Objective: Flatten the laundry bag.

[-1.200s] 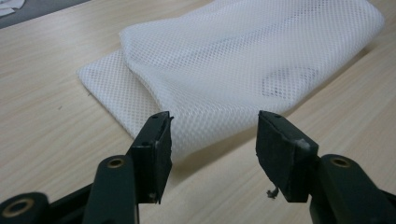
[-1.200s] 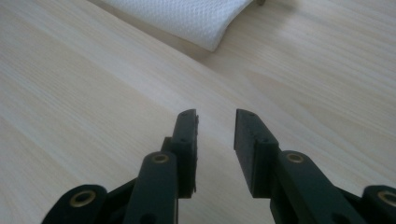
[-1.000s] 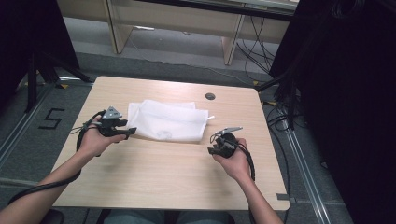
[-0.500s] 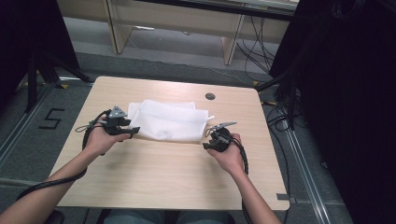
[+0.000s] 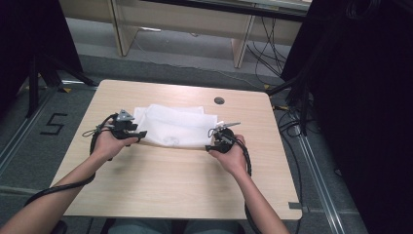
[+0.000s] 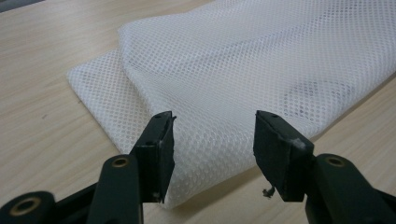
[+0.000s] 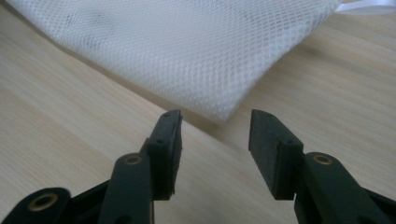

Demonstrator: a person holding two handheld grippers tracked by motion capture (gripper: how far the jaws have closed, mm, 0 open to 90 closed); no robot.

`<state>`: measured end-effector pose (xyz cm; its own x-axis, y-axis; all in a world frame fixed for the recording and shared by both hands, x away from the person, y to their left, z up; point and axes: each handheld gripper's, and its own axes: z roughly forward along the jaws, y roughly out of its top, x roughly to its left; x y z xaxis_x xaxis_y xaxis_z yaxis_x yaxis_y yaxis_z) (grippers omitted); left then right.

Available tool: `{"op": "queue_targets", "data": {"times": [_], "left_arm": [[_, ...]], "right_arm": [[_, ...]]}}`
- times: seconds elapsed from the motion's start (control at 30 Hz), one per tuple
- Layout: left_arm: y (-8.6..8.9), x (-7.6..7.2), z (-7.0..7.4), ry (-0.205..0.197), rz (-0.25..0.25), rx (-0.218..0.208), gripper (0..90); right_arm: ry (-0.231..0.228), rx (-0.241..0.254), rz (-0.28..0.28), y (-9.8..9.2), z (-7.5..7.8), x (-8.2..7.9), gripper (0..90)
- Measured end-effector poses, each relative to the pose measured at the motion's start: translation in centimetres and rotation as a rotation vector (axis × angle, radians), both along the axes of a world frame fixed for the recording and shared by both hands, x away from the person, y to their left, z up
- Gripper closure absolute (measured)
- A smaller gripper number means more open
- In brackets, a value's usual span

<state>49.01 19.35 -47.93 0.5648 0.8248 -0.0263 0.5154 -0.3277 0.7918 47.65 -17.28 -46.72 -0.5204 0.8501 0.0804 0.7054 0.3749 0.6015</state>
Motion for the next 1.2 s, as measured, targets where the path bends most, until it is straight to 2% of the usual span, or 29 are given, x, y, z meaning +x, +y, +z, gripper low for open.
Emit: {"op": "queue_targets", "data": {"times": [0.1,0.17,0.23,0.33,0.37,0.43,0.47,0.53,0.57,0.6,0.63,0.7,0.77,0.83,0.87,0.97,1.03,1.07,1.1,1.13,1.2], "left_arm": [[-0.2,0.2,-0.2,0.015,0.004,-0.018,47.5],[-0.3,0.3,-0.2,0.011,0.013,-0.019,46.5],[-0.4,0.5,-0.4,0.016,0.021,-0.024,46.1],[-0.4,0.5,-0.6,0.019,0.029,-0.024,45.8],[-0.4,0.6,-0.6,0.027,0.025,-0.024,45.8],[-0.3,0.6,-0.7,0.025,0.039,-0.016,46.5],[-0.2,0.6,-0.8,0.04,0.032,-0.015,48.3],[0.1,0.7,-0.8,0.061,0.003,0.02,56.1],[0.1,0.7,-0.9,0.067,-0.006,0.036,58.7],[0.1,0.7,-0.9,0.067,-0.006,0.036,61.7],[0.2,0.6,-1.1,0.082,-0.022,0.05,65.9],[0.3,0.5,-1.2,0.082,-0.037,0.066,71.0],[0.4,0.5,-1.2,0.09,-0.041,0.074,75.2],[0.4,0.5,-1.3,0.103,-0.046,0.078,77.8],[0.3,0.3,-1.5,0.111,-0.04,0.077,82.7],[0.2,0.1,-1.7,0.125,-0.041,0.071,85.1],[0.1,-0.1,-1.4,0.131,-0.029,0.05,83.4],[0.2,-0.2,-1.2,0.124,-0.021,0.045,79.5],[0.2,-0.2,-1.2,0.124,-0.021,0.045,74.5],[0.1,-0.2,-0.7,0.098,0.01,0.024,63.9],[-0.1,0.0,-0.6,0.073,0.028,0.033,53.8]], "right_arm": [[0.011,0.019,-0.038,0.5,-0.1,0.4,51.5],[0.014,0.022,-0.035,0.5,-0.5,1.0,48.7],[0.042,0.021,-0.031,0.4,-0.7,1.3,48.1],[0.041,0.032,-0.059,0.3,-1.0,1.9,47.8],[0.047,0.058,-0.067,0.3,-1.0,2.1,47.8],[0.051,0.073,-0.066,0.3,-1.1,2.4,48.3],[0.054,0.081,-0.062,0.3,-1.2,2.5,49.7],[0.047,0.057,-0.064,0.6,-1.3,2.6,56.9],[0.054,0.062,-0.056,0.7,-1.3,2.6,64.8],[0.054,0.062,-0.056,0.7,-1.3,2.6,64.8],[0.044,0.035,-0.029,0.8,-1.4,2.6,79.1],[0.06,0.046,-0.023,0.9,-1.4,2.4,82.3],[0.059,0.029,-0.011,1.1,-1.4,2.3,83.5],[0.061,0.022,0.002,1.1,-1.4,2.2,83.7],[0.067,0.011,0.006,1.1,-1.2,1.9,83.7],[0.076,0.004,0.02,1.0,-1.1,1.4,83.8],[0.085,0.007,0.026,0.9,-1.1,1.1,84.0],[0.076,-0.006,0.044,0.7,-1.2,0.9,84.1],[0.085,0.003,0.036,0.8,-1.1,0.7,84.1],[0.083,0.002,0.035,0.7,-1.1,0.5,84.2],[0.087,0.007,0.041,0.7,-1.1,0.4,84.2]]}}
